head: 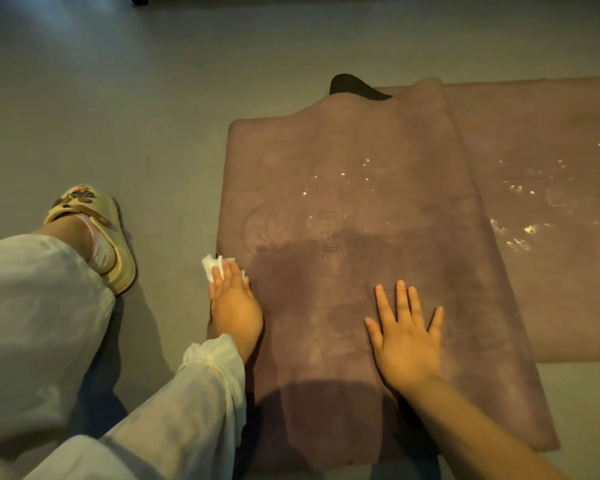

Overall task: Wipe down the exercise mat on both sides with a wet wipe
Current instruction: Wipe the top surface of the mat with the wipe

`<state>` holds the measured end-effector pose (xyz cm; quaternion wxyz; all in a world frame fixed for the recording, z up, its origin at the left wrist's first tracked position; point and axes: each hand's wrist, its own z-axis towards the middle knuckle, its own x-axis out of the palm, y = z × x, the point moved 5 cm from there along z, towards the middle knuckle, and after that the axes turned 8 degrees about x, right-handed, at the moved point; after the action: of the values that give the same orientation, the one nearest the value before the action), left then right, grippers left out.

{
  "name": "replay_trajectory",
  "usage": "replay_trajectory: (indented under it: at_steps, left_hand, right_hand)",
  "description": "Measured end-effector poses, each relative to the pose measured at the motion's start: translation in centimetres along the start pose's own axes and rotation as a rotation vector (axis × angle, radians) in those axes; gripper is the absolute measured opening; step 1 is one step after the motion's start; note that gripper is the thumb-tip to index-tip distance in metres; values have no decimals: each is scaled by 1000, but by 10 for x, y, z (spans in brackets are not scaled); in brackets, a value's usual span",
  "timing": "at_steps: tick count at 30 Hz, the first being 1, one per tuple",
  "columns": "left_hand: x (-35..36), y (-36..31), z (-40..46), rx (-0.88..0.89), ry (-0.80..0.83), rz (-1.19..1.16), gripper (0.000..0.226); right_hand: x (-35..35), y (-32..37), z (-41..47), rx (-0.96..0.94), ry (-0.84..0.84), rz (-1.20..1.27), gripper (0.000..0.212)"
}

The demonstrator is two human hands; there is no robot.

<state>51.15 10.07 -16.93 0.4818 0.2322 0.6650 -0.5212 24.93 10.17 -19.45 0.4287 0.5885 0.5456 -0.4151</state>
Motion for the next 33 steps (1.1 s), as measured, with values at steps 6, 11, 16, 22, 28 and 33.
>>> replay_trajectory:
  at_steps: [6, 11, 16, 22, 28, 33]
  left_hand:
    - [50, -95, -38, 197, 159, -3, 49]
    - [61, -106, -57, 563, 273, 143, 49]
    - [89, -135, -116, 994, 575, 255, 52]
    - [99, -145, -141, 1114, 536, 417, 68]
    - [80, -117, -95, 803, 452, 495, 67]
    - [63, -107, -71, 660, 369, 396, 53]
  right_hand:
    - [-12, -5, 1, -28, 12, 152, 54]
    - [-44, -40, 2, 75, -194, 271, 43]
    - [-55, -81, 0, 224, -197, 123, 50]
    - [-62, -127, -7, 556, -109, 431, 55]
    - [-73, -128, -5, 549, 10, 492, 48]
    - [-89, -92, -8, 348, 38, 307, 56]
